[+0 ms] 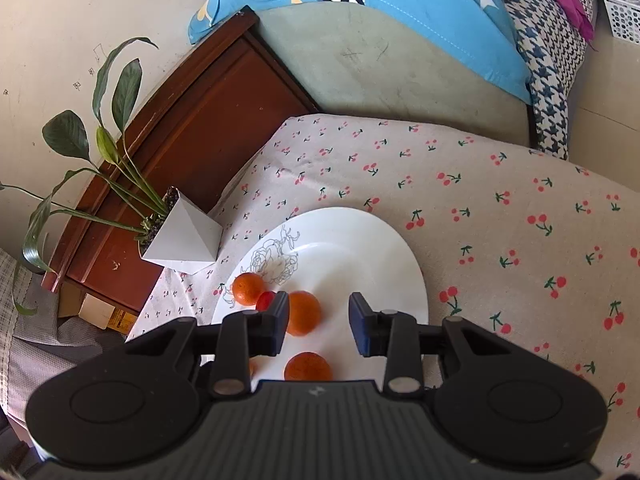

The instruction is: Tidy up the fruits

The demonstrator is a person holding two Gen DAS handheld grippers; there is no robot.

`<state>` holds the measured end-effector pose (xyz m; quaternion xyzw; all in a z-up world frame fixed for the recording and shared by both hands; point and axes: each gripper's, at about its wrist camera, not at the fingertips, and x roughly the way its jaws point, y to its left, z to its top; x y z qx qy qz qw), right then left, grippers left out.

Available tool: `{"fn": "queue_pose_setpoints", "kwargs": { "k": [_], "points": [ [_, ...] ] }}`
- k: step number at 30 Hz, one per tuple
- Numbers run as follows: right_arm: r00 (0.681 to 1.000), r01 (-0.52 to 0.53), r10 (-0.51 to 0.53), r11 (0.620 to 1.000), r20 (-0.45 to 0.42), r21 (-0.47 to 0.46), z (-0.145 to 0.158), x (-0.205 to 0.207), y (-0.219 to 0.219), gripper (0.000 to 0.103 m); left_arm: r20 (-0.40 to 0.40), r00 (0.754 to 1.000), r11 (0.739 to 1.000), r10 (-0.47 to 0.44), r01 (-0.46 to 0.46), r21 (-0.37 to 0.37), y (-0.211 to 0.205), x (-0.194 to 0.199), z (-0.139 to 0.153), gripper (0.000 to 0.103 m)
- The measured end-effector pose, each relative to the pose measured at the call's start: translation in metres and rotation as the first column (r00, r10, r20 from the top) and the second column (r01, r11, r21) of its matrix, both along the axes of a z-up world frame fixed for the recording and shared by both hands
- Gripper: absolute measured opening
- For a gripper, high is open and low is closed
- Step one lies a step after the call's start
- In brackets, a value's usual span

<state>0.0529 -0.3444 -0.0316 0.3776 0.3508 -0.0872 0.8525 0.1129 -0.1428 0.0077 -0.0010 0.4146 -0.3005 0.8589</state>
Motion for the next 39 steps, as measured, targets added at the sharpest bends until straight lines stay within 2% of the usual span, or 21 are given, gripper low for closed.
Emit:
{"fn": "queue_pose_setpoints", "kwargs": {
  "k": [4,6,11,14,16,22,24,27,29,32,35,37,39],
  "points": [
    [0.999,-0.02,0.02,1.0,0.026,0.002,0.003,0.001,0.003,0.035,0.004,1.0,1.0,0.024,-0.024,-0.014,0.01,0.006,0.007,0.031],
    [0.999,-0.032,0.031,0.999,0.041,0.004,0.006,0.001,0.004,0.035,0.007,0.999,0.998,0.051,-0.051,-0.025,0.019,0.011,0.012,0.037],
    [0.994,-0.05,0.05,0.999,0.092,-0.009,0.018,-0.005,0.0,0.036,0.007,0.992,0.991,0.127,-0.126,-0.045,0.041,0.02,0.023,0.041],
    [0.991,-0.046,0.052,0.998,0.124,-0.049,0.03,-0.014,-0.008,0.045,0.002,0.986,0.984,0.165,-0.165,-0.065,0.054,0.023,0.029,0.044],
    [0.992,-0.029,0.036,0.998,0.123,-0.063,0.033,-0.021,-0.015,0.047,-0.004,0.982,0.979,0.186,-0.186,-0.078,0.06,0.024,0.032,0.048],
    [0.99,0.058,-0.048,0.996,0.135,-0.068,0.044,-0.048,-0.038,0.047,-0.001,0.988,0.985,0.152,-0.152,-0.076,0.052,0.016,0.032,0.048],
    [0.992,0.057,-0.048,0.995,0.116,-0.084,0.042,-0.053,-0.036,0.047,0.004,0.991,0.988,0.136,-0.135,-0.079,0.049,0.009,0.031,0.048],
    [0.996,0.074,-0.063,0.975,0.058,-0.212,0.037,-0.064,-0.014,0.047,0.001,0.99,0.987,0.14,-0.139,-0.08,0.051,-0.002,0.026,0.048],
    [0.999,0.032,-0.031,0.961,0.009,-0.275,0.03,-0.067,0.01,0.047,-0.01,0.989,0.985,0.151,-0.151,-0.077,0.053,-0.009,0.019,0.048],
    [0.998,-0.06,0.056,0.953,-0.021,-0.298,0.018,-0.074,0.051,0.047,-0.018,0.984,0.983,0.176,-0.177,-0.041,0.056,-0.022,0.005,0.048],
    [0.992,-0.128,0.118,0.928,-0.049,-0.35,0.012,-0.083,0.081,0.046,-0.024,0.979,0.979,0.201,-0.202,-0.022,0.062,-0.036,-0.006,0.048],
    [0.992,-0.124,0.112,0.919,-0.053,-0.375,0.011,-0.094,0.09,0.045,-0.022,0.976,0.976,0.216,-0.216,-0.01,0.066,-0.046,-0.012,0.048],
    [0.996,-0.078,0.06,0.921,-0.058,-0.381,0.011,-0.112,0.086,0.046,-0.033,0.976,0.976,0.216,-0.216,0.003,0.067,-0.054,-0.017,0.048]
  ]
}}
